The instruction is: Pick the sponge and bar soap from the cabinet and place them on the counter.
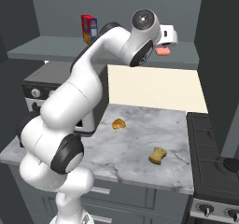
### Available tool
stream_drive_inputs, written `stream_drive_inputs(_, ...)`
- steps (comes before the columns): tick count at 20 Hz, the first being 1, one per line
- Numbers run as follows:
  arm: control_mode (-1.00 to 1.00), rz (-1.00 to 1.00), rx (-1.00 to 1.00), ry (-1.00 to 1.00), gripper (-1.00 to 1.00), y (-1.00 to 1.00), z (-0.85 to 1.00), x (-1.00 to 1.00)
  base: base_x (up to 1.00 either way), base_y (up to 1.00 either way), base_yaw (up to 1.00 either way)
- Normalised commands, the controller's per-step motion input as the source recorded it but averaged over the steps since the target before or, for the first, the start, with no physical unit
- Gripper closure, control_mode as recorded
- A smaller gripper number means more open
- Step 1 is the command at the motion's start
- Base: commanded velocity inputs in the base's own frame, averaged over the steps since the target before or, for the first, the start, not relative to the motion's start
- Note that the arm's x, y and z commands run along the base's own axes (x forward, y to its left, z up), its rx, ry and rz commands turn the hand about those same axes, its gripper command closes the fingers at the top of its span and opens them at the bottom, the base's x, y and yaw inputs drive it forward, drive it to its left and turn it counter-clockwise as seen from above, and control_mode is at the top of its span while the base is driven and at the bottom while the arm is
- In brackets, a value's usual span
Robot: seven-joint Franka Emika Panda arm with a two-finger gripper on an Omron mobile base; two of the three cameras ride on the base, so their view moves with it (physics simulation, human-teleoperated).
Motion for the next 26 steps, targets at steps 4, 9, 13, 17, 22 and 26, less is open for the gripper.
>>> stream_drive_inputs(4, -1.0, 0.01, 0.02, 0.02, -1.0, -0.02, -0.02, 0.25, 0.0, 0.0, 0.0)
stream_drive_inputs(9, -1.0, 0.0, 0.02, 0.01, -1.0, -0.11, 0.0, 0.27, 0.0, 0.0, 0.0)
stream_drive_inputs(13, -1.0, 0.0, 0.01, 0.0, -1.0, -0.16, 0.0, 0.26, 0.0, 0.0, 0.0)
stream_drive_inputs(17, -1.0, 0.0, 0.02, 0.01, -1.0, -0.13, -0.01, 0.23, 0.0, 0.0, 0.0)
stream_drive_inputs(22, -1.0, 0.0, 0.02, 0.03, -1.0, -0.03, -0.05, 0.12, 0.0, 0.0, 0.0)
stream_drive_inputs(26, -1.0, 0.0, 0.03, 0.05, -1.0, -0.01, -0.07, 0.15, 0.0, 0.0, 0.0)
